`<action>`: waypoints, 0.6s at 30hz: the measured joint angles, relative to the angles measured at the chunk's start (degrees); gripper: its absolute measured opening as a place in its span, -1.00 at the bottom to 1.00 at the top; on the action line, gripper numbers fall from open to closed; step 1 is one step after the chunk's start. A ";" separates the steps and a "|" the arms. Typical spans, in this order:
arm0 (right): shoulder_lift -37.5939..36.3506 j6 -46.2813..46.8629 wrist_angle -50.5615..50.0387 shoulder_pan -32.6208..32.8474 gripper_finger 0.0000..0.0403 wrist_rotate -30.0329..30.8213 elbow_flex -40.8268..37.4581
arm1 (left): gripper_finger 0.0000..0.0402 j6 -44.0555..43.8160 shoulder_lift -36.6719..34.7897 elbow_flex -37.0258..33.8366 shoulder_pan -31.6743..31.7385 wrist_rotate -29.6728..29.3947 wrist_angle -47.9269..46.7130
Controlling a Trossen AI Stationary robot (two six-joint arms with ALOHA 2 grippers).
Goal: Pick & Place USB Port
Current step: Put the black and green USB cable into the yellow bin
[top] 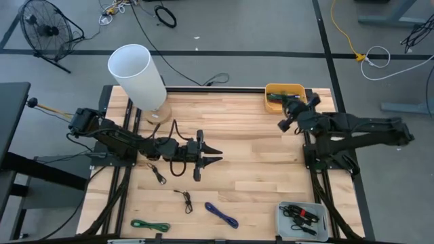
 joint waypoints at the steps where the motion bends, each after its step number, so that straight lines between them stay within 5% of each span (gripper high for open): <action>1: -1.46 -0.58 -0.04 -1.76 -1.00 -0.20 -1.05 | -0.55 0.01 0.00 0.00 0.00 0.00 0.00; 8: -8.26 -7.86 3.53 -13.68 -1.00 -3.25 -3.39 | -0.55 0.02 0.00 0.00 0.13 0.00 -0.05; 18: -3.28 -7.94 3.03 -33.38 -1.00 -16.91 -3.45 | -0.55 0.00 0.00 0.00 0.35 0.00 -0.04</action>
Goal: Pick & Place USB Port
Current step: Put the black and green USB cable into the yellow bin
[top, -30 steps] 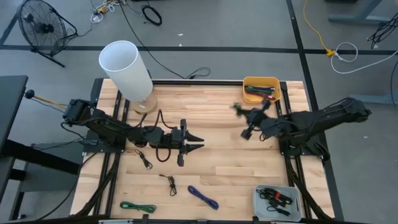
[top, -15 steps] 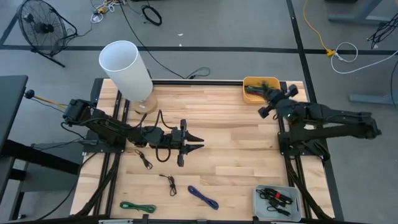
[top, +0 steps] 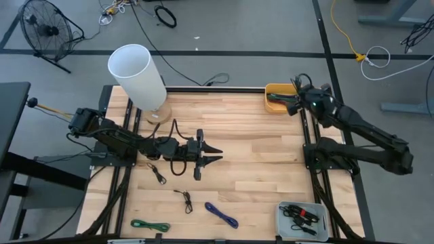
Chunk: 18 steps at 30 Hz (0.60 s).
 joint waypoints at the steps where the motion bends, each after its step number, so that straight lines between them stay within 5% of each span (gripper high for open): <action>1: 0.90 -0.17 0.20 -1.19 -1.00 -0.08 -0.03 | -0.55 0.00 0.00 0.00 0.00 0.00 -0.01; 18: 15.60 -10.47 12.58 -5.32 -1.00 -2.79 -5.29 | -0.55 0.03 0.00 0.00 0.00 0.00 -0.17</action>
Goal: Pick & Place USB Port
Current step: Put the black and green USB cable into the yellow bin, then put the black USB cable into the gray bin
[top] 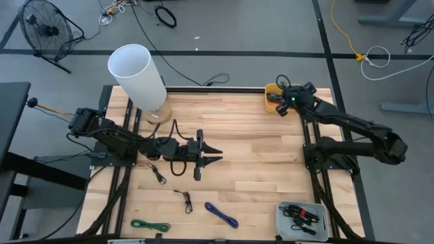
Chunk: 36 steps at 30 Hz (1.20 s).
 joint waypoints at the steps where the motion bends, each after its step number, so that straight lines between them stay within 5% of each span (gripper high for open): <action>1: 0.49 -0.84 1.21 0.02 -1.00 0.47 -0.92 | -0.55 0.00 0.00 0.00 0.00 0.00 -0.30; 13: 2.31 -3.29 1.47 0.04 -1.00 9.50 -1.86 | -0.55 -0.03 0.00 -0.04 0.37 0.00 -1.63; 21: 2.52 -2.25 1.93 0.02 -0.98 9.71 -1.86 | -0.55 -0.05 0.00 -0.04 0.37 0.03 -1.67; 36: 3.89 -0.79 2.04 -0.07 -0.37 8.89 -1.88 | -0.55 -0.07 0.00 -0.04 0.33 0.04 -1.69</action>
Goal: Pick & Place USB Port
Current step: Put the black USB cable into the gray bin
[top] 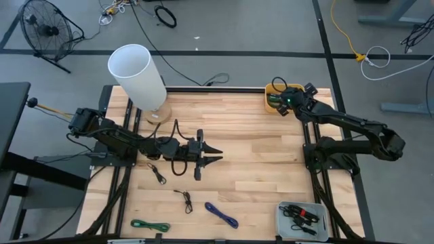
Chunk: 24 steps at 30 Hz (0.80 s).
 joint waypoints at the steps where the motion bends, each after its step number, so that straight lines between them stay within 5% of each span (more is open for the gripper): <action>1: 0.02 0.81 0.20 0.00 -0.34 -0.06 0.00 | -0.55 -0.02 0.00 0.00 0.00 0.15 0.00; 5: -0.35 5.53 1.83 0.33 -0.28 -0.83 0.22 | -0.55 -1.44 0.00 0.00 0.00 1.91 -0.51; 9: -1.69 6.46 1.42 2.46 -0.27 -12.05 2.53 | -0.55 -3.03 -0.10 0.00 -0.68 4.19 -4.09; 13: -3.32 11.48 0.63 5.35 -0.28 -29.36 5.09 | -0.55 -3.05 -1.59 0.02 -2.35 4.55 -9.43; 20: -5.04 19.30 3.86 12.03 -0.28 -68.31 5.68 | -0.55 -3.08 -5.42 0.07 -5.90 4.36 -18.24; 24: -5.05 24.27 6.67 19.85 -0.28 -79.72 5.68 | -0.55 -5.72 -9.66 0.09 -7.65 2.18 -32.81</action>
